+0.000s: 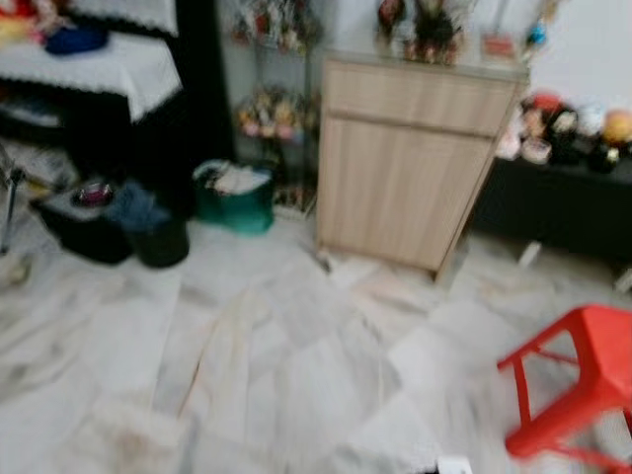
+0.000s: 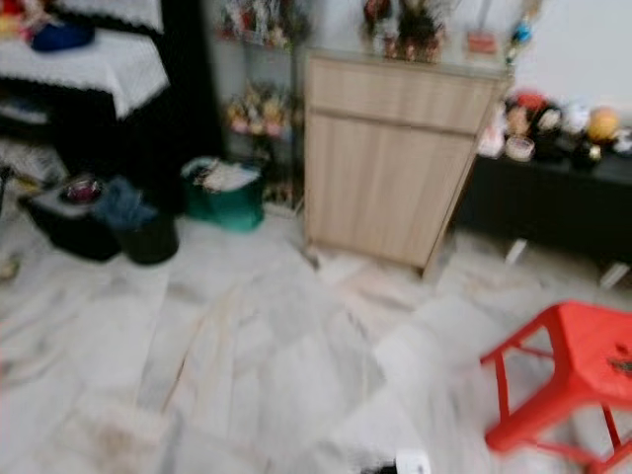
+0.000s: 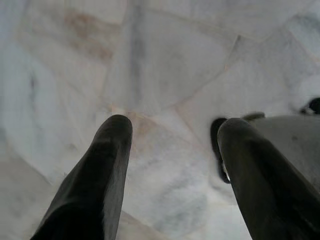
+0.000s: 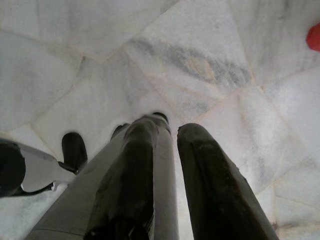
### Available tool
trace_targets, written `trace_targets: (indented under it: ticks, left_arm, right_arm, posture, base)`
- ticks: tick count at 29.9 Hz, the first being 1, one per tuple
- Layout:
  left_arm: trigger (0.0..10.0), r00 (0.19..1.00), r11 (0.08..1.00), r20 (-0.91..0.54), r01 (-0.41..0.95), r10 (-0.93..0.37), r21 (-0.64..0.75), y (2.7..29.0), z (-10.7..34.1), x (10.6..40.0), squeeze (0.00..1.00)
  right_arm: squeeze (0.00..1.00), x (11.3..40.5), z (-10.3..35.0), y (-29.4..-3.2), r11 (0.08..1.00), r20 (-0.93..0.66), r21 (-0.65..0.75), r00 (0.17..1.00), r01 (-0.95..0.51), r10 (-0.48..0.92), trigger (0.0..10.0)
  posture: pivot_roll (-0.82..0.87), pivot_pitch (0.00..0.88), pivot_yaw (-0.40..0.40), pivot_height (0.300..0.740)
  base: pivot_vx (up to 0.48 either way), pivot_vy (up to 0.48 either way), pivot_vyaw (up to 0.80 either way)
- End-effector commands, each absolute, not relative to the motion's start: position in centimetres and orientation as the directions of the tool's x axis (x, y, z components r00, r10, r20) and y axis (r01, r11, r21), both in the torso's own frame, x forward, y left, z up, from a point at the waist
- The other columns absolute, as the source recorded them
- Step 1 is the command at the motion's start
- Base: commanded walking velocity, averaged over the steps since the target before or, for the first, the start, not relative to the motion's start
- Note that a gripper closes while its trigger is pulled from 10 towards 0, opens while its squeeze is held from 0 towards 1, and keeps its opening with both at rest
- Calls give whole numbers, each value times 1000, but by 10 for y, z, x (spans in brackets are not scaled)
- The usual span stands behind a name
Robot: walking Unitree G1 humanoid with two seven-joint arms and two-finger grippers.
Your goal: Hang keys on a hook
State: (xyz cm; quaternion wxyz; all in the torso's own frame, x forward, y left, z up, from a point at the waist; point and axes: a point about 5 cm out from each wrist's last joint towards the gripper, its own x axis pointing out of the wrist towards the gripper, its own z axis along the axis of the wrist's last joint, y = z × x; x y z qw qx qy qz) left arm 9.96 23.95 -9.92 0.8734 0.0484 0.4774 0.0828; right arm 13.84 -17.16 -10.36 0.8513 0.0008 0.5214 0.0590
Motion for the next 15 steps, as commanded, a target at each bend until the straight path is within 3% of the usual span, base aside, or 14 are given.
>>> trace_targets:
  ticks: [1, 15]
  left_arm:
    - [10000, 529, 985, -831, -83, 171, 150, 235, -101, 100, 0]
    - [10000, 535, 987, -829, -83, 161, 138, 233, -101, 100, 0]
  right_arm:
    - [0, 137, -104, -177, 988, -891, 41, 442, -146, 102, 10000]
    - [0, 134, -104, -180, 998, -888, 58, 455, -23, 62, 10000]
  posture:
    - [92, 0, 13, 736]
    - [97, 0, 6, 736]
  base:
    - [0, 0, -750]
    - [0, 0, -756]
